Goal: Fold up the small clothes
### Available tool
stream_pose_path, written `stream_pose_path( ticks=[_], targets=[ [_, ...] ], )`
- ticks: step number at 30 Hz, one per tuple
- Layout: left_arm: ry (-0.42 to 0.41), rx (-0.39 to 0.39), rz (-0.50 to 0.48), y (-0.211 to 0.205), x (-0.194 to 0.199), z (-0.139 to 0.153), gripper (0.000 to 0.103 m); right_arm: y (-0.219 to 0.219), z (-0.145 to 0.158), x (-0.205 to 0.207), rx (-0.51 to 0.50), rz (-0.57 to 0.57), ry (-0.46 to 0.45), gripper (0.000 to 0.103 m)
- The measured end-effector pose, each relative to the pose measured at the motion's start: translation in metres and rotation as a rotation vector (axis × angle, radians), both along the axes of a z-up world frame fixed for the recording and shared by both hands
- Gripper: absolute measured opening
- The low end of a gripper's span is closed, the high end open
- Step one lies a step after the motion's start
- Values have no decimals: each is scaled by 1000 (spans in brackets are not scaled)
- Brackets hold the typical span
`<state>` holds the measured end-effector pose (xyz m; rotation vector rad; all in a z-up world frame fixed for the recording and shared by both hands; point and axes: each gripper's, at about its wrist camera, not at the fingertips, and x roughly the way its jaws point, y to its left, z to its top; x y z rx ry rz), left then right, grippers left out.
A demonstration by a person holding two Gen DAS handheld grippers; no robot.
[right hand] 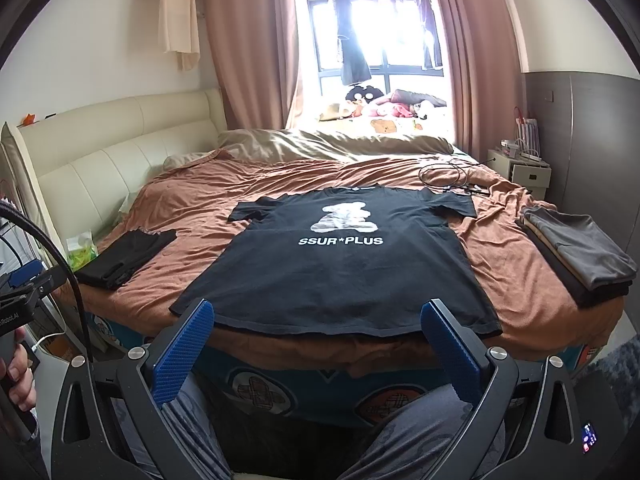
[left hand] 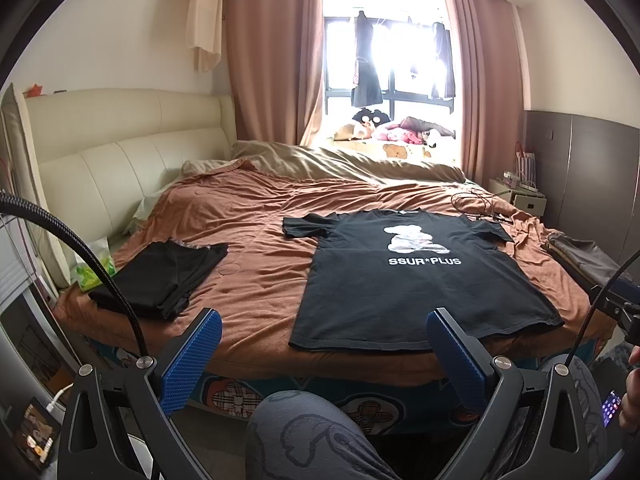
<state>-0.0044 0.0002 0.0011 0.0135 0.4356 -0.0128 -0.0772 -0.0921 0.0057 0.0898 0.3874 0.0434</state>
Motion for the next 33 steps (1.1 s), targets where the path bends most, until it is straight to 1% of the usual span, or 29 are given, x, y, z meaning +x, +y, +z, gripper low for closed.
stream_pose_path(
  ticks=[27,33],
  targets=[
    [-2,-2,-1,-1,-3,-1,103,2,-1,-4,-7,6,-7,103],
    [1,0,-3,2,1,1,103,2,3,7,-7,7,-4,103]
  ],
)
